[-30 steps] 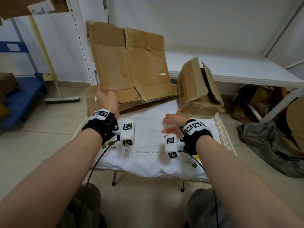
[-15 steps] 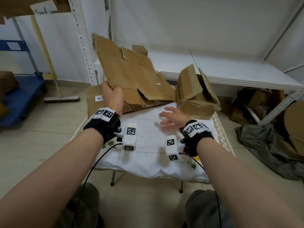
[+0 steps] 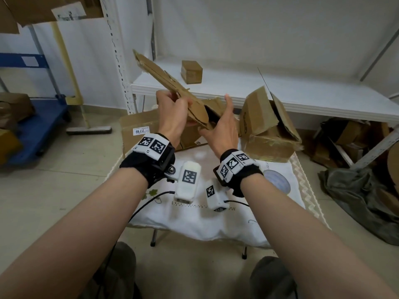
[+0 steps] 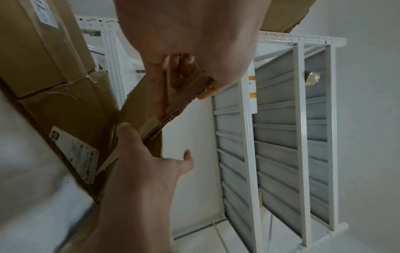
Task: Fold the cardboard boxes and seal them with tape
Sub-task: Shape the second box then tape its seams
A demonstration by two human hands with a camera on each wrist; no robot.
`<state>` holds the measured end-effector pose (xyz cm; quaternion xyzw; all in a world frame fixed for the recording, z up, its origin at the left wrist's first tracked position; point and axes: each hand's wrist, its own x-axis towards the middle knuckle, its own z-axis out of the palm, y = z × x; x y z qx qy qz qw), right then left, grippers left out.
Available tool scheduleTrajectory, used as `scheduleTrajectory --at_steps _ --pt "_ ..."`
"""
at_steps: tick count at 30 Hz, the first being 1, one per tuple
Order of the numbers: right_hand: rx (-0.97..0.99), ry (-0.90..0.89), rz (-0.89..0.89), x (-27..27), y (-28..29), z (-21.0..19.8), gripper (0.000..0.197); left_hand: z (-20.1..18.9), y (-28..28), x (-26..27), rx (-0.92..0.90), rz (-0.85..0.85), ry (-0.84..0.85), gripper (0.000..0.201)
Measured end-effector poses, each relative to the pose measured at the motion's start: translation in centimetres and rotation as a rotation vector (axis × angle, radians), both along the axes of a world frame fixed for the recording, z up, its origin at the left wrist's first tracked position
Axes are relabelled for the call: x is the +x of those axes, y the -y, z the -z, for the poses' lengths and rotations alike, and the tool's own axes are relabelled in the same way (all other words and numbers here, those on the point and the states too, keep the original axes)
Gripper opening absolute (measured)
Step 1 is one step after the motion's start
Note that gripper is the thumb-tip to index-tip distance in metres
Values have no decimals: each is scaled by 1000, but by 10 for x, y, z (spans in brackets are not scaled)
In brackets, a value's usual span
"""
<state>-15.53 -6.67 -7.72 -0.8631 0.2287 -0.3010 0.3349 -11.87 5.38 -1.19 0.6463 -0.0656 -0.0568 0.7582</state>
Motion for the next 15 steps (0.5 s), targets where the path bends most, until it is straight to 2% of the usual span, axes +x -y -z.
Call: scheduleTrajectory --at_steps 4,7,8,9,11,13,15 --pt "-91 -275 -110 5 18 -19 63 10 1 2 -68 99 -10 27" --pt "-185 -371 -107 9 20 -31 43 26 0 4 -99 93 33 57" --pt "-203 -375 -85 11 20 -32 40 33 0 6 -61 92 30 62" --pt "-205 -362 -54 13 20 -31 38 40 2 8 10 98 21 61" --pt "-194 -296 3 16 22 -26 37 57 8 18 272 174 18 48" --pt "-186 -174 -3 16 24 -20 33 72 14 30 624 362 29 38" --pt "-140 -36 -23 14 25 -16 26 86 24 35 904 489 30 38"
